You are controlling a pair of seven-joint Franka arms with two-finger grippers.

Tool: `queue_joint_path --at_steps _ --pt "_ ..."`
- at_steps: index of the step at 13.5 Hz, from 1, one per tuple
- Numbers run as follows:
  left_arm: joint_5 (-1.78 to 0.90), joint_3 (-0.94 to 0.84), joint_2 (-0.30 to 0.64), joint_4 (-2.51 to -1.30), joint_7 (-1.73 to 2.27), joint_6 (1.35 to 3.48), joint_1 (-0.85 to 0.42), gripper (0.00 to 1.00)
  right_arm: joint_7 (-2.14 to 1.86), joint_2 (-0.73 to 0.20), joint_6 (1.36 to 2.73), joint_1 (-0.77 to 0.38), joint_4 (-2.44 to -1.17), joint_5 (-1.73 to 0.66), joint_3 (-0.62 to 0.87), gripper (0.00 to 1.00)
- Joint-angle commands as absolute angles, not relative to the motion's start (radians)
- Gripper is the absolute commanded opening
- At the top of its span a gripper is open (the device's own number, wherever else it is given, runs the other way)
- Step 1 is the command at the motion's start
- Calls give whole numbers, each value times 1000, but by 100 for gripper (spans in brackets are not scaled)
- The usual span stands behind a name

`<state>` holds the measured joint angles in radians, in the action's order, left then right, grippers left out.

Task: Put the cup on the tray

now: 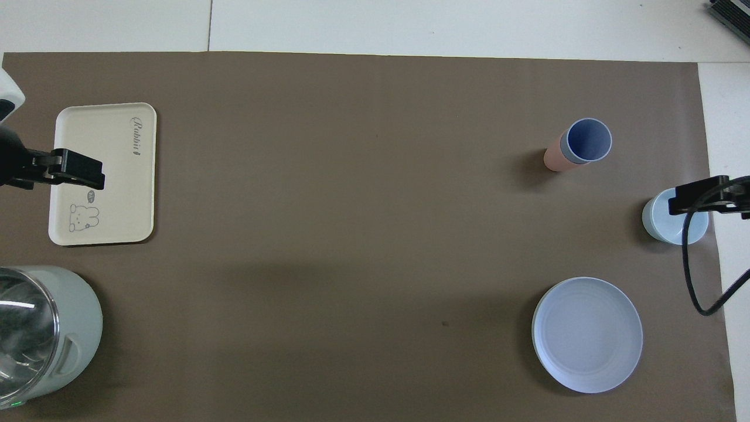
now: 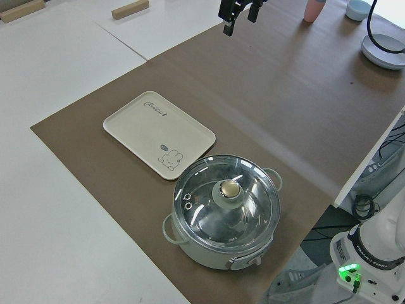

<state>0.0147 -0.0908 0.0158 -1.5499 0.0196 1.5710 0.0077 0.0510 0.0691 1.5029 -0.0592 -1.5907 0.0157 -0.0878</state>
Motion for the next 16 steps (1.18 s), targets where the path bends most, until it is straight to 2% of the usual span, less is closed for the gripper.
queue_joint_path --at_steps 1,5,7,11,13,16 --pt "20 -92 -6 -1569 21 1562 12 100 23 71 1509 -52 -1594 12 -86 100" --pt "20 -92 -6 -1569 18 1565 9 100 25 72 1519 -19 -1607 -69 -94 100" --pt "20 -91 -8 -1569 20 1562 15 100 -71 96 1572 -12 -1667 -83 -94 100" --pt "20 -89 -8 -1569 18 1557 17 100 -479 109 1788 72 -1817 -193 -94 100" --pt "20 -89 -6 -1569 18 1557 17 100 -714 107 1955 101 -1915 -245 -94 100" --pt "20 -90 -6 -1569 18 1562 15 100 -1042 72 2103 167 -2003 -443 -95 100"
